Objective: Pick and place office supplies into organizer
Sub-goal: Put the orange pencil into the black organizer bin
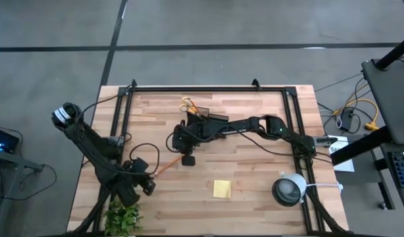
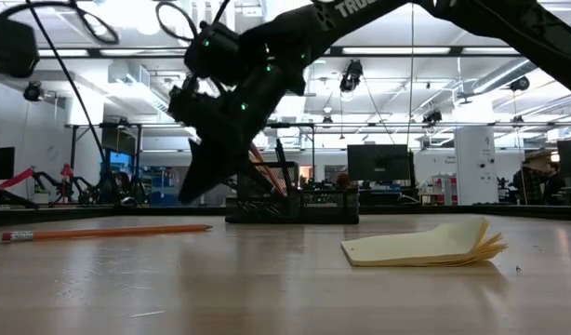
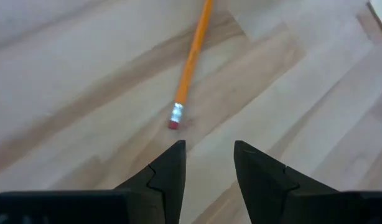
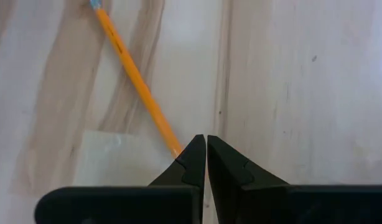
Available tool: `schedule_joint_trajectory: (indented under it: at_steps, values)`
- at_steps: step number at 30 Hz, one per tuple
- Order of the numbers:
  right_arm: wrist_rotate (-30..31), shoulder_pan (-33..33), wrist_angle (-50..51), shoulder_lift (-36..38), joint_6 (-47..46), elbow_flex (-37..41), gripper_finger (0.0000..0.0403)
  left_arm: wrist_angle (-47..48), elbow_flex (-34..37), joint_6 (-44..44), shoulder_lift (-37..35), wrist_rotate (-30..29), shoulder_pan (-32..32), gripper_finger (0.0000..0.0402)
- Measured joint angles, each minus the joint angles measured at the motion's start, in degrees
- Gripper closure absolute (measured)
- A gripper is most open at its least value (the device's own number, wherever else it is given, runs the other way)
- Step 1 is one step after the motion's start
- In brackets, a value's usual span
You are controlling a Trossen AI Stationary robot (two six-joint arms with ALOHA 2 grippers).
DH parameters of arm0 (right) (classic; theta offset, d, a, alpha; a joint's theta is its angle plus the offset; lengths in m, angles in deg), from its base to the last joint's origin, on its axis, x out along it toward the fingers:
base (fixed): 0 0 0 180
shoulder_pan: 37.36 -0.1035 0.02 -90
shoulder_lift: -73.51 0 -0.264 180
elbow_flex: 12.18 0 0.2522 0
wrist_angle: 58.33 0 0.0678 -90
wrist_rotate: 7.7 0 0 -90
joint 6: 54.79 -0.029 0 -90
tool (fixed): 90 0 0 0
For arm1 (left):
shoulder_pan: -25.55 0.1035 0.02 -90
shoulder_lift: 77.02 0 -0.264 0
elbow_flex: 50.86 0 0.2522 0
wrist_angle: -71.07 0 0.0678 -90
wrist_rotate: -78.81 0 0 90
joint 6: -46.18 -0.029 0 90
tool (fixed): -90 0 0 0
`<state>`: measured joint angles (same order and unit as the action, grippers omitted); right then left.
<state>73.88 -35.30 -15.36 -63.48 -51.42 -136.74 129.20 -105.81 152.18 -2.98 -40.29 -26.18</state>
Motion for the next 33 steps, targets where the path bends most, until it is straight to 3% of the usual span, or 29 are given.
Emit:
schedule_joint_trajectory:
  at_steps: [5,16,25,33]
  values:
    - [0.0,0.0,-1.8,0.0,0.1,2.8,0.0394,-7.1,2.4,0.1,0.6,-1.7,-1.3,0.0282]
    - [2.4,0.1,-5.3,0.0,-0.9,6.5,0.0394,-11.0,4.3,0.2,0.8,-2.2,-2.5,0.0282]
    - [0.9,-1.5,6.8,0.3,-2.1,3.1,0.0394,-11.0,7.4,0.1,0.8,-0.5,-2.4,0.0282]
    - [0.6,-3.8,10.6,0.4,-3.4,0.3,0.0394,-14.2,12.3,0.2,0.8,0.3,-2.4,0.0282]
